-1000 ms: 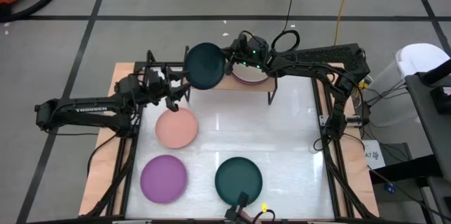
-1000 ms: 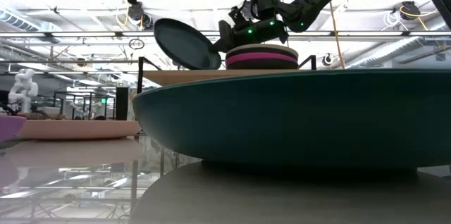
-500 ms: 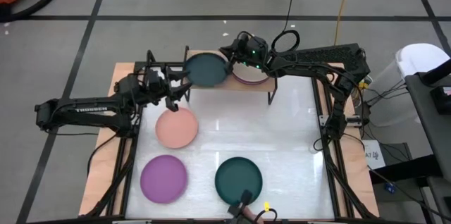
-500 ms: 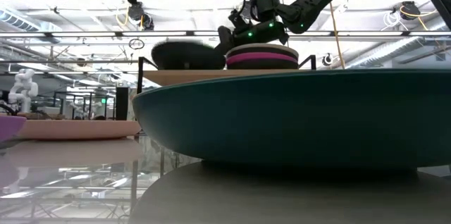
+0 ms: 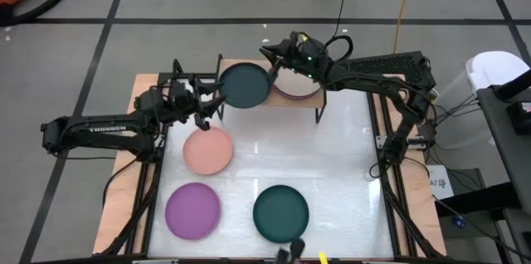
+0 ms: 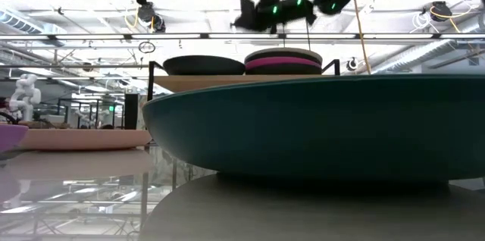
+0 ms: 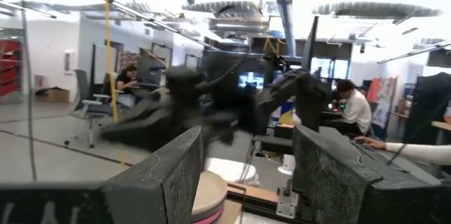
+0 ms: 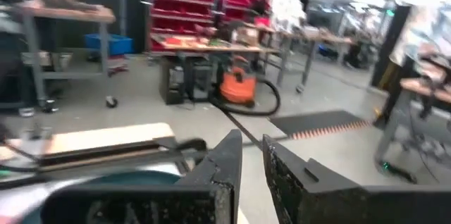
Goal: Place and stack plates onto a shelf
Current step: Stack the light orange plate on top of the black plate on the shelf
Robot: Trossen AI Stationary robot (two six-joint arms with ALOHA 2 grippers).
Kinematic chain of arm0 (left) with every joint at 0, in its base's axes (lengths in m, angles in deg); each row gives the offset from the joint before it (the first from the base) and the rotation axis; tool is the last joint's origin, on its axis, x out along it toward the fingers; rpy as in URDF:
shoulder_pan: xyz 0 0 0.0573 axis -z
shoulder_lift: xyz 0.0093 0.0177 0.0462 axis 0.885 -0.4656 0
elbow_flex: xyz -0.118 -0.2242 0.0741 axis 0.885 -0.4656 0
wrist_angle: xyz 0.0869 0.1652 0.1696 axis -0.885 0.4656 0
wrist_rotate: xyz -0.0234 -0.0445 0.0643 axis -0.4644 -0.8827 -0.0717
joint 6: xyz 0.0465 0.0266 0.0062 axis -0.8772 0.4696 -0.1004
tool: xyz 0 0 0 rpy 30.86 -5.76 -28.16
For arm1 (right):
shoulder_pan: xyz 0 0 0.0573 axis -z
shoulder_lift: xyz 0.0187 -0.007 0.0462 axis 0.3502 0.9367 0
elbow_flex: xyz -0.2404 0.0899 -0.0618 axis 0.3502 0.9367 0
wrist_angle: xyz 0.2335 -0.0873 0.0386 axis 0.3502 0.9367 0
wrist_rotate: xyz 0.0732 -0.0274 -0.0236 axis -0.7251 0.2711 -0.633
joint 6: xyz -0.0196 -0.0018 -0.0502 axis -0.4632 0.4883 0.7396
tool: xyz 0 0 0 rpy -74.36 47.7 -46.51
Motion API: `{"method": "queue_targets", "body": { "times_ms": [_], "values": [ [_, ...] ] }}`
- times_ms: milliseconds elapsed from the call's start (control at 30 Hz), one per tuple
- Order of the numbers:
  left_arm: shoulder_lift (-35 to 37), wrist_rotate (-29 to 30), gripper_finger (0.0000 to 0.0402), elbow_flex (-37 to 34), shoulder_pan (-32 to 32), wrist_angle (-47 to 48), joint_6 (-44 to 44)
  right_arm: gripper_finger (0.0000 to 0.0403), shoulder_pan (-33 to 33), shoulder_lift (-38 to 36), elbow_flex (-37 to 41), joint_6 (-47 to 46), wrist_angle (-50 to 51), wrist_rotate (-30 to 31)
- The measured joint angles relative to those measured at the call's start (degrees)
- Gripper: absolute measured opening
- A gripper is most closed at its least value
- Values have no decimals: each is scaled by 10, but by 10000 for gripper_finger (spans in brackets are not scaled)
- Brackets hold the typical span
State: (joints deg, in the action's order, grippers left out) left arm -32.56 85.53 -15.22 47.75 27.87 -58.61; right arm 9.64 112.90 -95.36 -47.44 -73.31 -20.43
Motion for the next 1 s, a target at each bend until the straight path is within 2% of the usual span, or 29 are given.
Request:
{"method": "queue_targets", "body": {
  "times_ms": [167, 267, 433, 600, 733, 900, 1000],
  "values": [
    [0, 32, 223, 0, 0, 3, -12, 45, -25, -99, 15, 55, 78, -72],
    [0, 51, 223, 0, -1, 9, -44, 45, -41, -168, 45, 79, 155, -90],
    [0, 53, 223, 0, -3, 21, -20, 45, -75, -291, 176, 61, 182, -90],
    [0, 82, 223, 1, -4, 68, -33, 45, -126, -411, 351, 37, 120, -89],
    [-10, 117, 223, 51, -5, 211, -43, 45, -164, -495, 472, 3, 27, -69],
    [-50, 119, 223, 144, 7, 375, -46, 45, -199, -560, 577, -29, -61, -33],
    [-84, 118, 223, 176, 20, 403, -50, 45, -208, -577, 619, -28, -106, -27]
  ]
}}
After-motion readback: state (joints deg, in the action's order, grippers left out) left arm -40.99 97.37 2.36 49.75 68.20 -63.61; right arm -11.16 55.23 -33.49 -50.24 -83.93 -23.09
